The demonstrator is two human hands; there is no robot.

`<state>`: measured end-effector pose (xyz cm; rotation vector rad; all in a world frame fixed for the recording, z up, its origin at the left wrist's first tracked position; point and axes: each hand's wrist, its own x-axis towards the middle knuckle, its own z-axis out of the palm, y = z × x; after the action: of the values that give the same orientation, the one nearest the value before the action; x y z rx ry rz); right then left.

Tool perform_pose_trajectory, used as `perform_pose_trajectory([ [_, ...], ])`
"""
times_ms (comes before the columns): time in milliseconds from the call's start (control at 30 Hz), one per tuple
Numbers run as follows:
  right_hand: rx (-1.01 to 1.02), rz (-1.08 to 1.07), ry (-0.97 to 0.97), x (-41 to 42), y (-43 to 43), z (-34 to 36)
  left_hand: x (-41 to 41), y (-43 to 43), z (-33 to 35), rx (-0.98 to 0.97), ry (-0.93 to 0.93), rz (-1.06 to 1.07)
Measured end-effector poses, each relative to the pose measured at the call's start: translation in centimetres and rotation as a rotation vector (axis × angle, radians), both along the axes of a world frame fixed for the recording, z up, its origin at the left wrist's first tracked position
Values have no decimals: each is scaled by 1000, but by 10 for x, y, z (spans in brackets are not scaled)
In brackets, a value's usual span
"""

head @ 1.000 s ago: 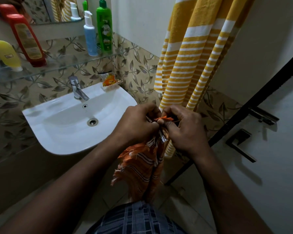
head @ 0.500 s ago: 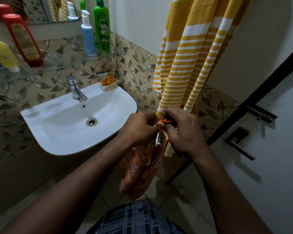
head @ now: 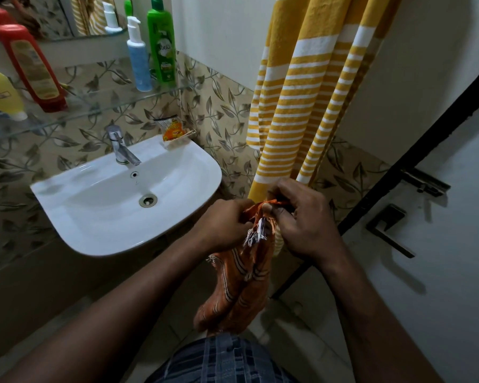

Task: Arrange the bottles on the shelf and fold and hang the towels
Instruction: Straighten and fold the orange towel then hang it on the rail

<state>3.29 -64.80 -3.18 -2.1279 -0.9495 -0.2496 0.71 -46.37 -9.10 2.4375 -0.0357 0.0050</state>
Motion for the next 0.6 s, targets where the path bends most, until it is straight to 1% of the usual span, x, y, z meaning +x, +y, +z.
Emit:
perform_pose_trajectory([
  [100, 41, -5, 3, -2, -2, 0, 1, 1, -10, -11, -7, 52],
  [200, 114, -91, 23, 3, -9, 0, 0, 10, -26, 43, 79, 98],
  [333, 195, -246, 39, 15, -25, -2, -5, 30, -51, 156, 218, 233],
  [433, 262, -308, 43, 20, -36, -1, -15, 46, -68, 207, 288, 304],
  [500, 283, -349, 43, 23, -42, -2, -20, 54, -78, 197, 321, 339],
  [600, 237, -430, -1, 30, -51, -6, -21, 63, -82, 135, 361, 354],
])
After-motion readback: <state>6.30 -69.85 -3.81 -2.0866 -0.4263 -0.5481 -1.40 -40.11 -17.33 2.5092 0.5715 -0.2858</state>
